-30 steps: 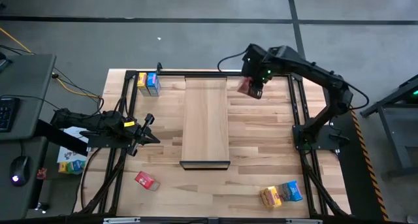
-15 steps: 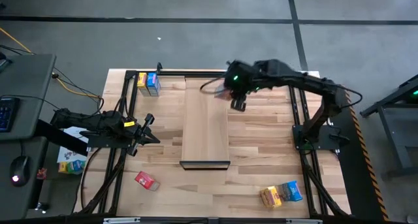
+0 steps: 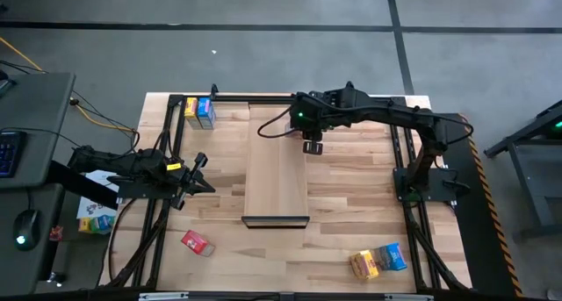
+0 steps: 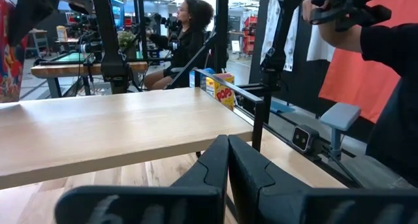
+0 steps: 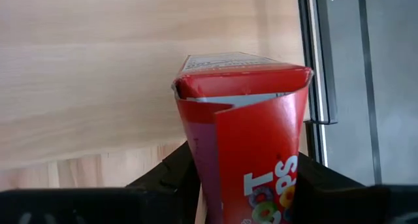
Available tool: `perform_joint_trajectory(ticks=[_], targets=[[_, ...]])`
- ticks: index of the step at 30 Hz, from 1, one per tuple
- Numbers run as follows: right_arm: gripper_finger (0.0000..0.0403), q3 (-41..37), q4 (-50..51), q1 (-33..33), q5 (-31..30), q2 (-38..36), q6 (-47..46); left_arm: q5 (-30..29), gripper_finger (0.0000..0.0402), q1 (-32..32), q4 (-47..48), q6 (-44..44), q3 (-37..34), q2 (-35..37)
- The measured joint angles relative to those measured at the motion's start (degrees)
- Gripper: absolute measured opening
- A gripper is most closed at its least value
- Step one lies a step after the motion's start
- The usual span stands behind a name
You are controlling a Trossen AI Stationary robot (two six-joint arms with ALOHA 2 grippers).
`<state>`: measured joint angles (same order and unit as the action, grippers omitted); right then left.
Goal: Stack cereal on shelf
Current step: Put the top red cereal box on the shelf
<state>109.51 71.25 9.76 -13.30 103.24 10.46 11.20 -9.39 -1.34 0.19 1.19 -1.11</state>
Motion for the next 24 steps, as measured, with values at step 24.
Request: perform_joint_trajectory(ticks=[24], targets=[[0.0199, 0.0, -4.4, 0.0, 5.4, 0.0, -1.3, 0.0, 0.0003, 0.0, 0.0, 0.0, 0.0, 0.0]])
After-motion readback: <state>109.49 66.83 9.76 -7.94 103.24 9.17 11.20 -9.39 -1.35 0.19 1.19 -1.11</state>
